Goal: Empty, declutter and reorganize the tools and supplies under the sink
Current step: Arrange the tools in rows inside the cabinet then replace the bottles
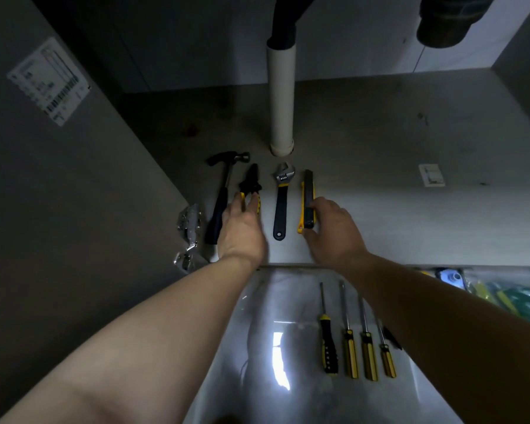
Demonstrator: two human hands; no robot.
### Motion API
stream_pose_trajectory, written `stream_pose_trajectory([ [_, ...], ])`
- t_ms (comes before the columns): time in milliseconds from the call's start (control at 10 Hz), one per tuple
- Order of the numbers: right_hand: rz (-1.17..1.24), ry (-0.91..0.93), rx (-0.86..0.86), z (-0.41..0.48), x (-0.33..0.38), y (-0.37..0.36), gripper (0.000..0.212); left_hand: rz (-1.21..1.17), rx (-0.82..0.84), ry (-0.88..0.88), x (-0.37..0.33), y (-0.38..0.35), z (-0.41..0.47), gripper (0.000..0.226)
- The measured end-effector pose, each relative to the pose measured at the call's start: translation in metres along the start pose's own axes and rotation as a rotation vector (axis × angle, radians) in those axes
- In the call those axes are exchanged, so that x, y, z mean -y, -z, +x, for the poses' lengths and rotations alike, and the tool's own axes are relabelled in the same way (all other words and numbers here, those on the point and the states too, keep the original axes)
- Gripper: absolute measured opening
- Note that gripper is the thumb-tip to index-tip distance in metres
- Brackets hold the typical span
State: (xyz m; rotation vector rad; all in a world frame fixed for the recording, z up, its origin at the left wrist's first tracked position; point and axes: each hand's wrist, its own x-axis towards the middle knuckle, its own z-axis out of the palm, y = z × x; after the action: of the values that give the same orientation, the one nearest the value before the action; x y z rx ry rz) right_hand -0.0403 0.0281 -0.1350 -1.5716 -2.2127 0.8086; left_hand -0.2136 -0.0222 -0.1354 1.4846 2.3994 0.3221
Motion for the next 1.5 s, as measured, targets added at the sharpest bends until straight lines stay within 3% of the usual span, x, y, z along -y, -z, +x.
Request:
stream_pose_trajectory([
  [100,0.041,0.038,-0.021,-0.01,-0.008,0.002,0.047,0.032,0.001,-0.001,0.0,0.002,-0.003,0.071],
  [200,0.029,0.036,-0.083,-0.033,-0.021,0.009,0.04,0.175,-0.086,-0.058,0.003,0.004,-0.015,0.069],
  [300,-0.019,0.045,-0.122,-0.057,-0.033,0.019,0.02,0.278,-0.208,-0.237,0.002,0.005,-0.035,0.043],
  [400,-0.087,-0.099,0.014,-0.096,-0.054,0.024,0.01,0.18,-0.013,-0.672,-0.003,-0.002,-0.076,0.019],
  [500,-0.271,-0.276,0.413,-0.123,-0.069,0.018,0.02,0.193,0.403,-0.69,-0.006,-0.021,-0.102,0.025],
  [600,-0.291,-0.418,0.8,-0.153,-0.079,-0.003,0.011,0.088,0.801,-0.468,-0.01,-0.061,-0.119,0.048],
  [700,-0.27,-0.468,0.596,-0.167,-0.078,-0.023,0.014,0.025,0.834,-0.444,-0.013,-0.093,-0.131,0.065],
  [800,-0.286,-0.485,0.517,-0.169,-0.073,-0.037,0.008,0.007,0.822,-0.463,-0.015,-0.111,-0.141,0.069],
  [1000,-0.364,-0.493,0.569,-0.166,-0.073,-0.062,0.021,0.04,0.747,-0.383,-0.013,-0.133,-0.16,0.057],
  [1100,-0.287,-0.537,0.636,-0.161,-0.077,-0.061,0.047,0.039,0.734,-0.359,-0.014,-0.129,-0.162,0.062],
  [1200,-0.159,-0.534,0.783,-0.157,-0.074,-0.041,0.041,0.092,0.815,-0.463,-0.018,-0.104,-0.157,0.056],
  [1300,-0.011,-0.609,0.909,-0.157,-0.065,-0.01,0.014,0.152,0.939,-0.534,-0.028,-0.069,-0.15,0.056],
  [1400,-0.022,-0.596,0.975,-0.16,-0.048,0.043,0.018,0.209,1.05,-0.551,-0.047,-0.011,-0.138,0.06],
  [1500,-0.1,-0.576,0.985,-0.158,-0.028,0.093,0.015,0.191,1.047,-0.52,-0.063,0.025,-0.131,0.053],
])
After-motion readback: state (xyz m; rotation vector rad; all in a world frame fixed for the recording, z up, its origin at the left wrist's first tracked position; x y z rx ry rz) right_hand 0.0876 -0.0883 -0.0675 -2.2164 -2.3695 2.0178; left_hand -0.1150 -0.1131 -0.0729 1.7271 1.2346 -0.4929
